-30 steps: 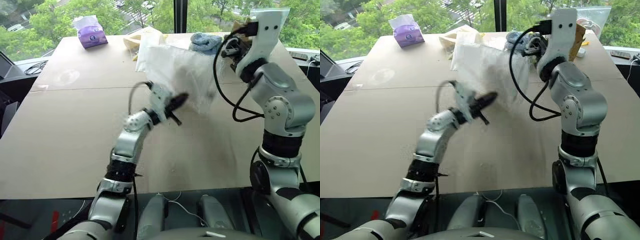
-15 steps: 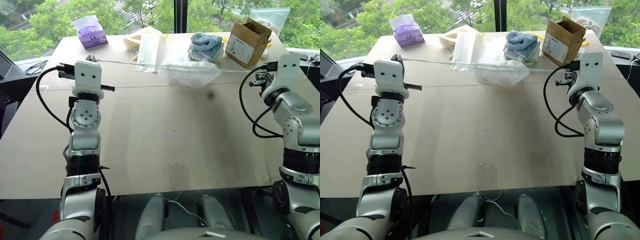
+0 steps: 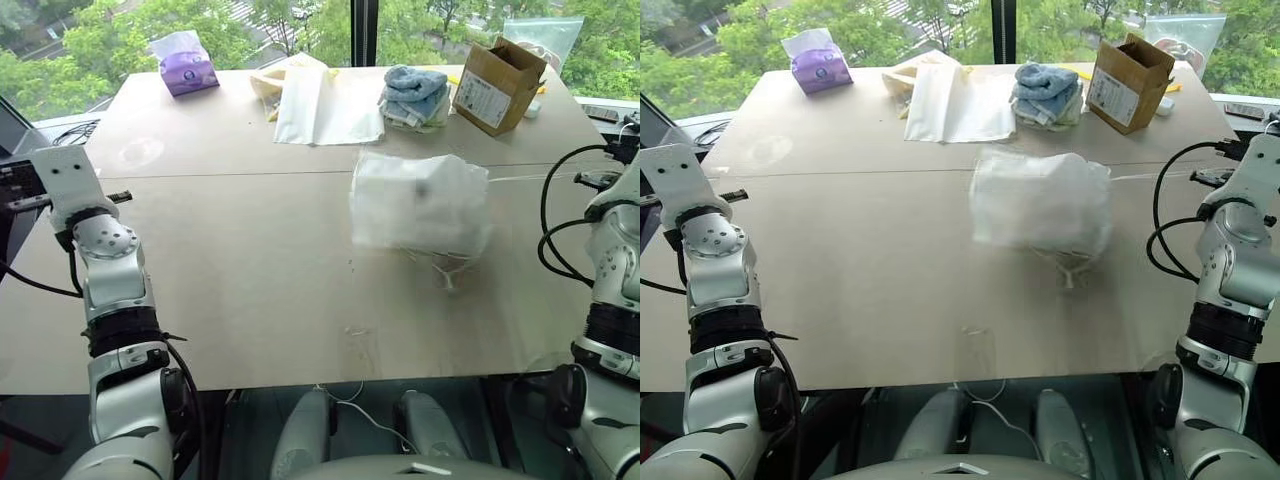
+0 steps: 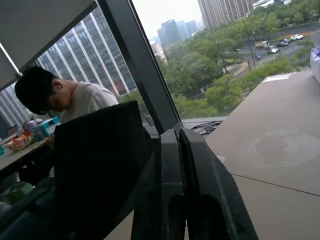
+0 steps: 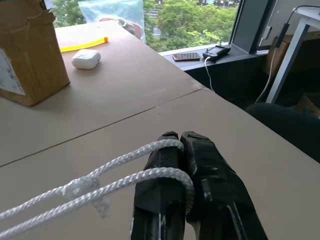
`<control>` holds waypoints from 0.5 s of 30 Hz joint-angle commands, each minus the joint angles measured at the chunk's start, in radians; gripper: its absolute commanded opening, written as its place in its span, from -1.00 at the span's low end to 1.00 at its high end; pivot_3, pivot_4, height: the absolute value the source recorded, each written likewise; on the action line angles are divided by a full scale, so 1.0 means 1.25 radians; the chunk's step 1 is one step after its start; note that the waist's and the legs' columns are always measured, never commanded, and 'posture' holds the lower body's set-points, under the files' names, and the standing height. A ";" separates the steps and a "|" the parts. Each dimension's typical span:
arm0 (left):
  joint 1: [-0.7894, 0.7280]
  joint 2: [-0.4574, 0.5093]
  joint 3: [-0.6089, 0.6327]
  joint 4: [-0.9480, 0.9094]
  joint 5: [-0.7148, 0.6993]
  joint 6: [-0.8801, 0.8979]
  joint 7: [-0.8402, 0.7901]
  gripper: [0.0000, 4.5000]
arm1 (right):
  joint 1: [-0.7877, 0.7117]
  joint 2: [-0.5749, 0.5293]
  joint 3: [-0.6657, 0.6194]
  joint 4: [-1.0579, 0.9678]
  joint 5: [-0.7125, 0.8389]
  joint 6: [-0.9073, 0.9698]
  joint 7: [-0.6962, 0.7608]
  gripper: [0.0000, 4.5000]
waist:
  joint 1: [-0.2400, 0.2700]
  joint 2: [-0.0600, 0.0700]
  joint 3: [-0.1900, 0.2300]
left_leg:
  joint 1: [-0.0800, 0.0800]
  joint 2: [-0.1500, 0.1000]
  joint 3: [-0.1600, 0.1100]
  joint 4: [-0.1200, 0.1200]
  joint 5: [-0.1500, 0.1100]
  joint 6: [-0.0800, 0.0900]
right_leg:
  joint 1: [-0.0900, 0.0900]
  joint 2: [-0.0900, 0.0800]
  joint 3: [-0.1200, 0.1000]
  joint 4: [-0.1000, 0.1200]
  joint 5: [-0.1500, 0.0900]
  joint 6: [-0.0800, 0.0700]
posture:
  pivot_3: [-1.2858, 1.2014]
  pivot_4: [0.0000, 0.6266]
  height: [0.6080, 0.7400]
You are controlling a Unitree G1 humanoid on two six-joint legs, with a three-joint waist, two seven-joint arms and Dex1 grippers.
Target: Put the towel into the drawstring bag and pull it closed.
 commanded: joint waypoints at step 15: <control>0.098 -0.174 -0.530 -0.426 -0.448 0.225 -0.921 -0.98 | -0.264 0.114 0.178 -0.178 0.345 0.168 0.262 -1.00 | -0.021 0.001 0.000 | 0.000 0.001 -0.001 -0.001 0.000 0.000 | 0.001 0.000 -0.001 -0.001 0.000 0.000 | 0.03 -0.52 1.00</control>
